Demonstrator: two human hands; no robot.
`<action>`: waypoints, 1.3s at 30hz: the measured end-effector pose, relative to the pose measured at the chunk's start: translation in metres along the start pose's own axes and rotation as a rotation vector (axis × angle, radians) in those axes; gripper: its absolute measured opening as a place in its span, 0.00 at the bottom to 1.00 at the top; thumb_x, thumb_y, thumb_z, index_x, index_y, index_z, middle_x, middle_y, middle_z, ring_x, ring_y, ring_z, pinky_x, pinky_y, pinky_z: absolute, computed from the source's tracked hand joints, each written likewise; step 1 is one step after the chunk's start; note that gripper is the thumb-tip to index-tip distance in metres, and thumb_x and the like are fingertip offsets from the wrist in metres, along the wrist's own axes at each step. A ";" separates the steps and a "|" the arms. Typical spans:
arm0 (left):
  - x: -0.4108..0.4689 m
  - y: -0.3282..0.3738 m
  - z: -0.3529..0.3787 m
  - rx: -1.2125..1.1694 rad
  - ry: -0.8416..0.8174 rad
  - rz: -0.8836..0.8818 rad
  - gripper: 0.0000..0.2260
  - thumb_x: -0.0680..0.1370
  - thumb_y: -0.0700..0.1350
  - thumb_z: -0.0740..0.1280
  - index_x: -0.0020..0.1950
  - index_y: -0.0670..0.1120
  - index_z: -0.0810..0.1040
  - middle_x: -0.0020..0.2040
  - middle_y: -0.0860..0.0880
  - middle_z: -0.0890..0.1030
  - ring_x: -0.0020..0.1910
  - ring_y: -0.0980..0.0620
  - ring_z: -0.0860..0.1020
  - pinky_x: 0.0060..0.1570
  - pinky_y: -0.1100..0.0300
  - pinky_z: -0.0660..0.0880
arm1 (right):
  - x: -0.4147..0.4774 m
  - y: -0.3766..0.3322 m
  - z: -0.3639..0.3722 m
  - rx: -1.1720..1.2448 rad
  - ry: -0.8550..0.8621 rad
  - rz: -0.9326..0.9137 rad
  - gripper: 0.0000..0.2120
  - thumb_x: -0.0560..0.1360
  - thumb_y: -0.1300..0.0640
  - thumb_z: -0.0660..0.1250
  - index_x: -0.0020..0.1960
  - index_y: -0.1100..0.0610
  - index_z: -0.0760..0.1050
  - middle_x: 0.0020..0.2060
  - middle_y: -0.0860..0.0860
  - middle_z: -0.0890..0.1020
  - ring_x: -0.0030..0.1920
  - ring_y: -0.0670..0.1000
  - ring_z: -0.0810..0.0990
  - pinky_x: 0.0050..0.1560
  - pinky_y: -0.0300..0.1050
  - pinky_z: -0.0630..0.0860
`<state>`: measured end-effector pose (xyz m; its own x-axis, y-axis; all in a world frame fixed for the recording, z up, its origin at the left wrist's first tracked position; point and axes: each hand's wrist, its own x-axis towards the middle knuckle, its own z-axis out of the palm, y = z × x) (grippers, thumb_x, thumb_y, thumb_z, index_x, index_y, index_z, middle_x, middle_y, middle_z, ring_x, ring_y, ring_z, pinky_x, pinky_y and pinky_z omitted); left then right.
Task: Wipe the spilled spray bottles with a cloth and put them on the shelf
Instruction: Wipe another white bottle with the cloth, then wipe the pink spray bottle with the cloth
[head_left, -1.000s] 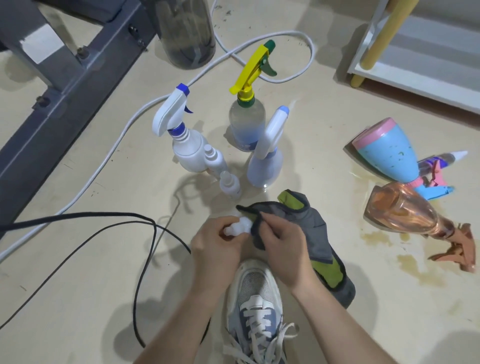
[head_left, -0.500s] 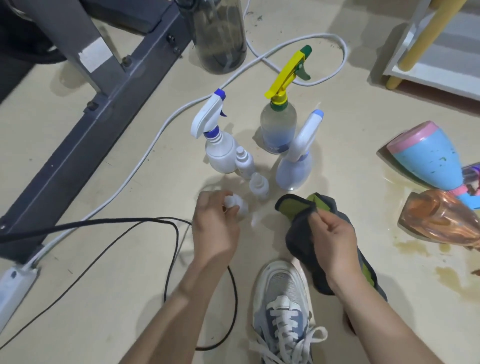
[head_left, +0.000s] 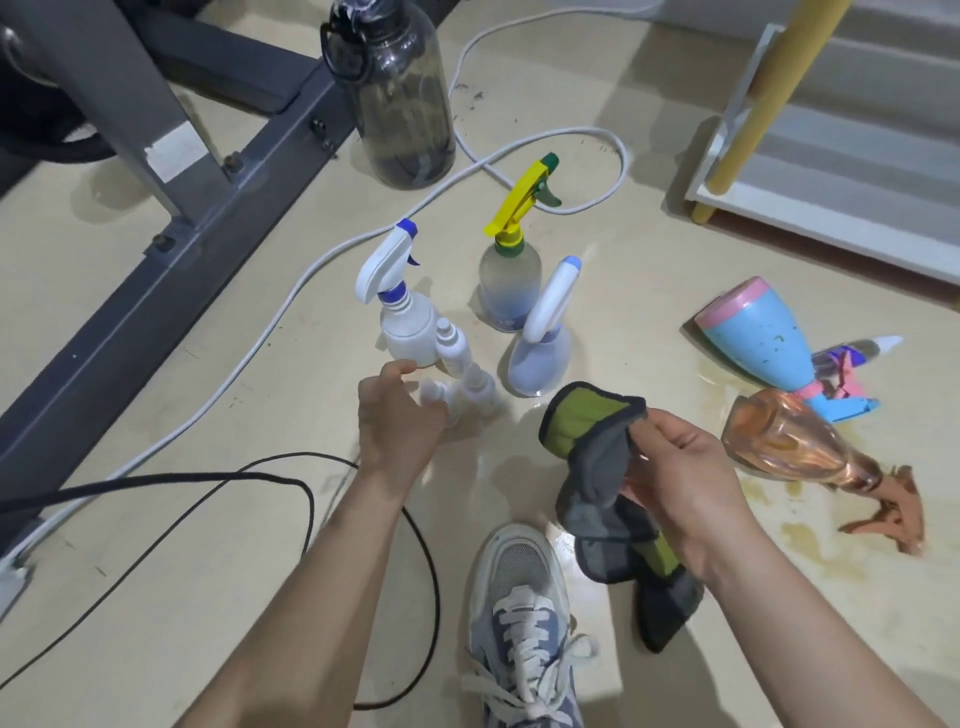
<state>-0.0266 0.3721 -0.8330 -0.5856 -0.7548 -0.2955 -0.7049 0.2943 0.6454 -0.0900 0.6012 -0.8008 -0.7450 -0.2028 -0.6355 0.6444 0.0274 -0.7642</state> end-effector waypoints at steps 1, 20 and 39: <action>-0.007 0.011 -0.008 -0.033 0.022 0.019 0.22 0.74 0.40 0.68 0.67 0.49 0.71 0.58 0.48 0.69 0.49 0.54 0.73 0.49 0.64 0.68 | -0.007 -0.012 -0.005 -0.055 -0.003 -0.019 0.11 0.82 0.62 0.59 0.51 0.66 0.79 0.41 0.61 0.81 0.38 0.56 0.77 0.34 0.42 0.74; -0.239 0.302 -0.123 -0.161 -0.981 0.714 0.06 0.79 0.46 0.67 0.49 0.45 0.81 0.42 0.46 0.81 0.39 0.50 0.79 0.42 0.56 0.78 | -0.250 -0.163 -0.112 0.205 -0.146 -0.514 0.13 0.78 0.48 0.65 0.57 0.55 0.79 0.52 0.55 0.85 0.50 0.54 0.83 0.49 0.48 0.79; -0.206 0.240 0.073 0.606 -1.221 0.461 0.03 0.81 0.46 0.64 0.52 0.48 0.76 0.45 0.43 0.79 0.40 0.44 0.80 0.45 0.46 0.82 | -0.176 -0.151 -0.230 -1.210 -0.294 -0.041 0.16 0.76 0.61 0.61 0.62 0.50 0.74 0.44 0.49 0.79 0.38 0.48 0.75 0.37 0.40 0.72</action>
<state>-0.1049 0.6409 -0.6687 -0.5562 0.3483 -0.7546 -0.2383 0.8030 0.5463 -0.0956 0.8575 -0.5986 -0.5935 -0.4320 -0.6791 -0.0676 0.8675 -0.4928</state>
